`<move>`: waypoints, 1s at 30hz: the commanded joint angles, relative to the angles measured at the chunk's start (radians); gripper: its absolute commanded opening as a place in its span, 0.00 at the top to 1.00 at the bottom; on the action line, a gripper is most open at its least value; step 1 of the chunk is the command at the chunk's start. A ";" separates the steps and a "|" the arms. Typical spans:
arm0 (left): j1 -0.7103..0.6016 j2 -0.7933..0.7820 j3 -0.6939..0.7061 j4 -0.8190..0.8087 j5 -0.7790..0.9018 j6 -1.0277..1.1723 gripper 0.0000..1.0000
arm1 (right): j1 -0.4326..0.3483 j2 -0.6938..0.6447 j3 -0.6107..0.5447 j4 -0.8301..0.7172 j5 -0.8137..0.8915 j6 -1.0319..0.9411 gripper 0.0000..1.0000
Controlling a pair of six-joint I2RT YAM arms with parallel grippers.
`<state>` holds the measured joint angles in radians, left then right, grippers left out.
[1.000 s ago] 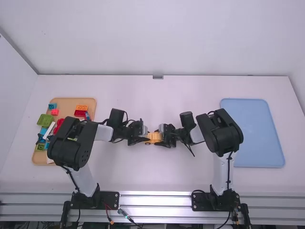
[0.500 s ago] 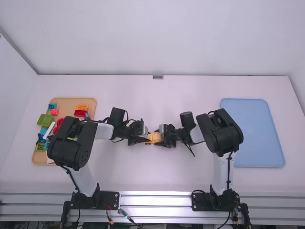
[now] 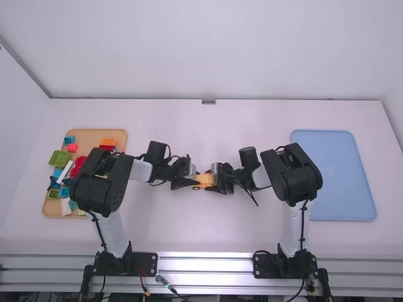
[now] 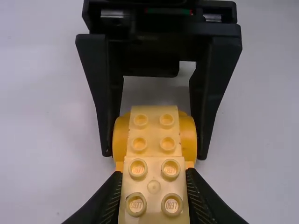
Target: Assemble lego blocks to make yellow taxi
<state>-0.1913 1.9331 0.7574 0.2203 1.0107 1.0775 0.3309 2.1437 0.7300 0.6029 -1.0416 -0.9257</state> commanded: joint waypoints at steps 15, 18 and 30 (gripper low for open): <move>-0.002 0.015 0.042 -0.006 0.022 -0.045 0.21 | 0.010 0.018 0.013 -0.015 0.022 -0.014 0.45; 0.013 -0.005 0.048 -0.012 0.043 -0.068 0.20 | 0.010 0.018 0.014 -0.017 0.022 -0.014 0.45; 0.061 -0.144 0.047 -0.133 0.097 -0.026 0.43 | 0.008 0.018 0.011 -0.013 0.021 -0.014 0.45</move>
<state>-0.1333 1.7966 0.7994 0.0940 1.0756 1.0424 0.3367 2.1441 0.7338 0.5953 -1.0439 -0.9306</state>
